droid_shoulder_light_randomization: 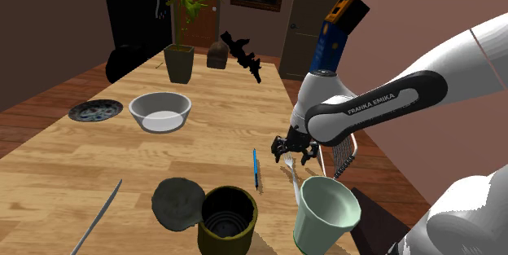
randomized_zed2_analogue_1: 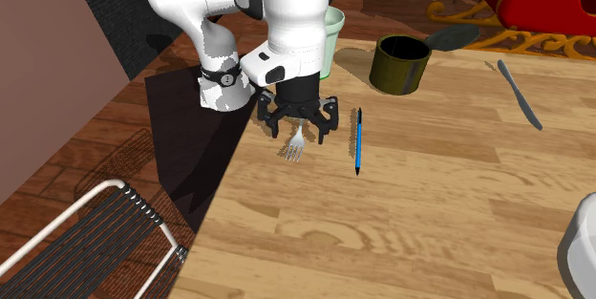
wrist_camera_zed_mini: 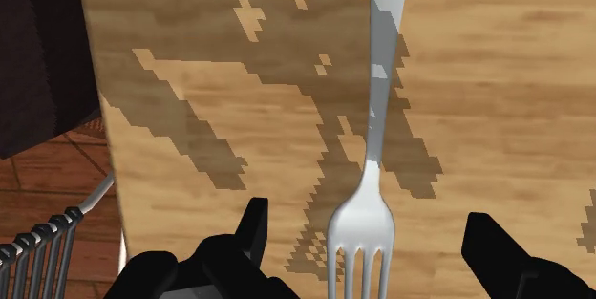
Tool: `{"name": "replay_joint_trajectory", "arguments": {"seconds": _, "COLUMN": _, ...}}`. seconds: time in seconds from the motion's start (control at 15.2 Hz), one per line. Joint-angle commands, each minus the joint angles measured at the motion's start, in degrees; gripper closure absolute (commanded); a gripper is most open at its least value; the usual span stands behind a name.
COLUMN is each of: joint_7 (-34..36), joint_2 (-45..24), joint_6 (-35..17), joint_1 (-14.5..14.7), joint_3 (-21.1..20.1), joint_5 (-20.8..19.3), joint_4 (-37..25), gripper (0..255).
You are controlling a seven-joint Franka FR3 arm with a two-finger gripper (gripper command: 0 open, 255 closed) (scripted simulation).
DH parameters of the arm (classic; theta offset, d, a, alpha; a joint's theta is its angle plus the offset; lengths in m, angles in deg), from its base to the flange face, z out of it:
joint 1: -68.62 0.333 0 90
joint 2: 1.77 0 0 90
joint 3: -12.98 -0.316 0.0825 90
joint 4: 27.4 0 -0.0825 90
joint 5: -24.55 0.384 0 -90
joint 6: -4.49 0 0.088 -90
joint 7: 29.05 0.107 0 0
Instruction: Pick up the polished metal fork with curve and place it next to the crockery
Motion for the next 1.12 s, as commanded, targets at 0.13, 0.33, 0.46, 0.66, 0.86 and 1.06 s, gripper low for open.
{"name": "replay_joint_trajectory", "arguments": {"seconds": 0.13, "joint_7": -0.02, "joint_2": 0.05, "joint_6": 0.05, "joint_1": 0.0, "joint_3": 0.01, "joint_5": 0.01, "joint_4": 0.0, "gripper": 255}}
{"name": "replay_joint_trajectory", "arguments": {"seconds": 0.33, "joint_7": 0.03, "joint_2": -0.03, "joint_6": -0.06, "joint_1": 0.01, "joint_3": -0.03, "joint_5": 0.0, "joint_4": 0.03, "gripper": 255}}
{"name": "replay_joint_trajectory", "arguments": {"seconds": 0.46, "joint_7": 0.06, "joint_2": -0.14, "joint_6": -0.21, "joint_1": 0.0, "joint_3": -0.05, "joint_5": -0.02, "joint_4": 0.07, "gripper": 255}}
{"name": "replay_joint_trajectory", "arguments": {"seconds": 0.66, "joint_7": -0.15, "joint_2": 0.69, "joint_6": 0.97, "joint_1": 0.12, "joint_3": 0.16, "joint_5": 0.15, "joint_4": -0.29, "gripper": 255}}
{"name": "replay_joint_trajectory", "arguments": {"seconds": 0.86, "joint_7": -0.54, "joint_2": 2.64, "joint_6": 3.87, "joint_1": 0.36, "joint_3": 0.55, "joint_5": 0.51, "joint_4": -1.27, "gripper": 255}}
{"name": "replay_joint_trajectory", "arguments": {"seconds": 1.06, "joint_7": -0.86, "joint_2": 4.43, "joint_6": 6.73, "joint_1": 0.53, "joint_3": 0.92, "joint_5": 0.76, "joint_4": -2.37, "gripper": 255}}
